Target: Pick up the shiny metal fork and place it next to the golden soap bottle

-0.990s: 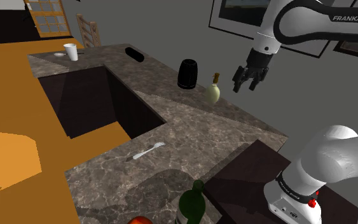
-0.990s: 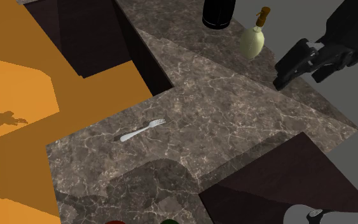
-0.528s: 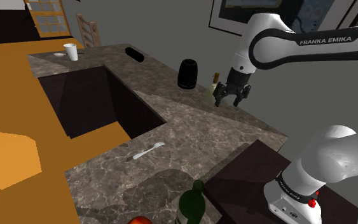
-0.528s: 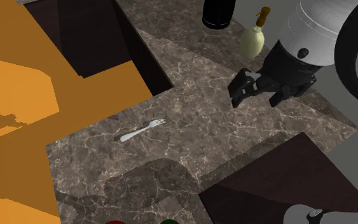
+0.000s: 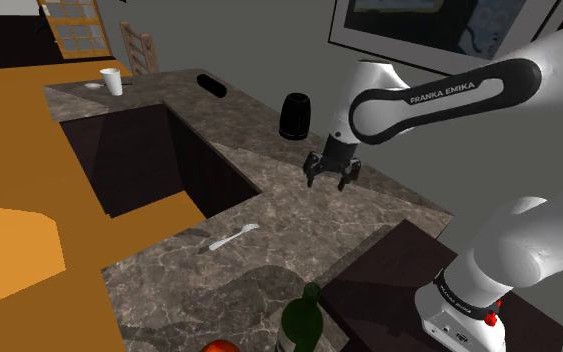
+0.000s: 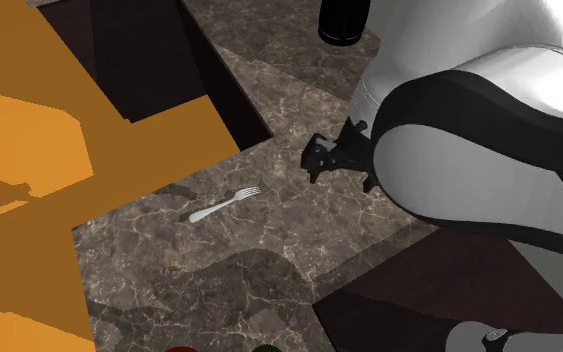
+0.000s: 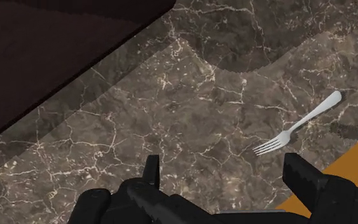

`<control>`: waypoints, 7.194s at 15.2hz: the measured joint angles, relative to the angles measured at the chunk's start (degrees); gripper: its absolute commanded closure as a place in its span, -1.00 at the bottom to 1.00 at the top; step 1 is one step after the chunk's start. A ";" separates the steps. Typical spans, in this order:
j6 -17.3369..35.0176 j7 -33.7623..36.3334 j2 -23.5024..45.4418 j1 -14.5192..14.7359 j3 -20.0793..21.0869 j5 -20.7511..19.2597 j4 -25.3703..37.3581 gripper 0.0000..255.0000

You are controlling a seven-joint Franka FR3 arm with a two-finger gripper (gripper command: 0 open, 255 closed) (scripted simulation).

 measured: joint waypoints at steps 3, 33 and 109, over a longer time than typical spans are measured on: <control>5.50 5.58 6.27 -0.22 2.75 1.03 1.22 -1.00; 33.66 49.26 65.50 11.84 -1.79 -11.39 36.13 -1.00; -0.40 53.10 35.68 8.22 1.43 -7.75 41.22 1.00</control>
